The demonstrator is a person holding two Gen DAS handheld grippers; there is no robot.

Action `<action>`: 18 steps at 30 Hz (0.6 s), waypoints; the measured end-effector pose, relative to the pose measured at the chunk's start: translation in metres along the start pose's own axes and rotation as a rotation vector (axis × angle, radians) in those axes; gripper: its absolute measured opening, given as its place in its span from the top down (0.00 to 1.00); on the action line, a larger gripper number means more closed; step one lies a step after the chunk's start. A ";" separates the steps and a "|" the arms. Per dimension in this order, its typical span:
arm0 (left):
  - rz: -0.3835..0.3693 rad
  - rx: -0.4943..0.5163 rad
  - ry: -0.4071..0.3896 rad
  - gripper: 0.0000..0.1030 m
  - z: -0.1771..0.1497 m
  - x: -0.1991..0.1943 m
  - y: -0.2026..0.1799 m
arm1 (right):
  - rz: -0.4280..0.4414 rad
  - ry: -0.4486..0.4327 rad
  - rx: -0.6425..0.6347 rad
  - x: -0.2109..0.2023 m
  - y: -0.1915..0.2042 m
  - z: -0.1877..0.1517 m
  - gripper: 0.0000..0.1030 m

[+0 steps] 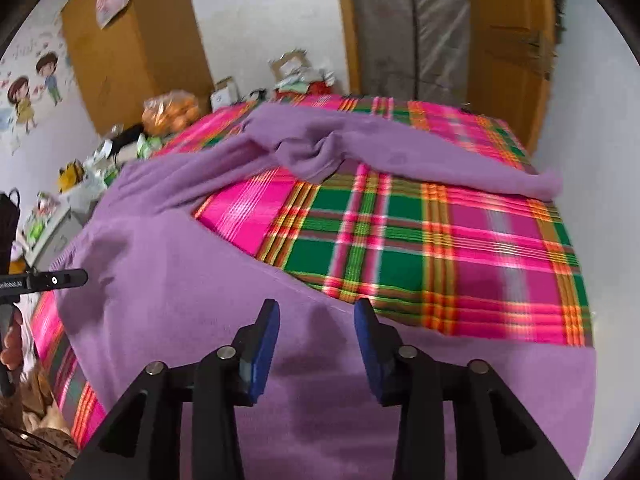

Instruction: Fold clothes

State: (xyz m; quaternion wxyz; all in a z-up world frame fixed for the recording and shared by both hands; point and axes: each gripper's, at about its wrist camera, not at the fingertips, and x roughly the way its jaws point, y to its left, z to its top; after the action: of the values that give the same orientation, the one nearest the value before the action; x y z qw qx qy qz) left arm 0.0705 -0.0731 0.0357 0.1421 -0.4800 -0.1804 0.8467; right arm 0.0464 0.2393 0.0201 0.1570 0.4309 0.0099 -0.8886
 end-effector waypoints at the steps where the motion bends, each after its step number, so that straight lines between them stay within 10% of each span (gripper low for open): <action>1: -0.001 0.002 0.010 0.71 0.000 0.004 -0.001 | 0.008 0.014 -0.012 0.006 0.002 0.001 0.59; 13: 0.000 -0.016 0.060 0.71 0.008 0.026 0.010 | -0.046 0.041 -0.088 0.047 0.015 0.005 0.59; 18: -0.017 -0.021 0.073 0.71 0.009 0.033 0.017 | -0.043 0.042 -0.115 0.054 0.022 0.015 0.90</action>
State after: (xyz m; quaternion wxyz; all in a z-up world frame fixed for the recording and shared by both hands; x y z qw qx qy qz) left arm 0.0446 -0.0763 0.0071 0.1508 -0.5105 -0.1878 0.8255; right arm 0.0100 0.2018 -0.0099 0.1622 0.4395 0.0733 -0.8804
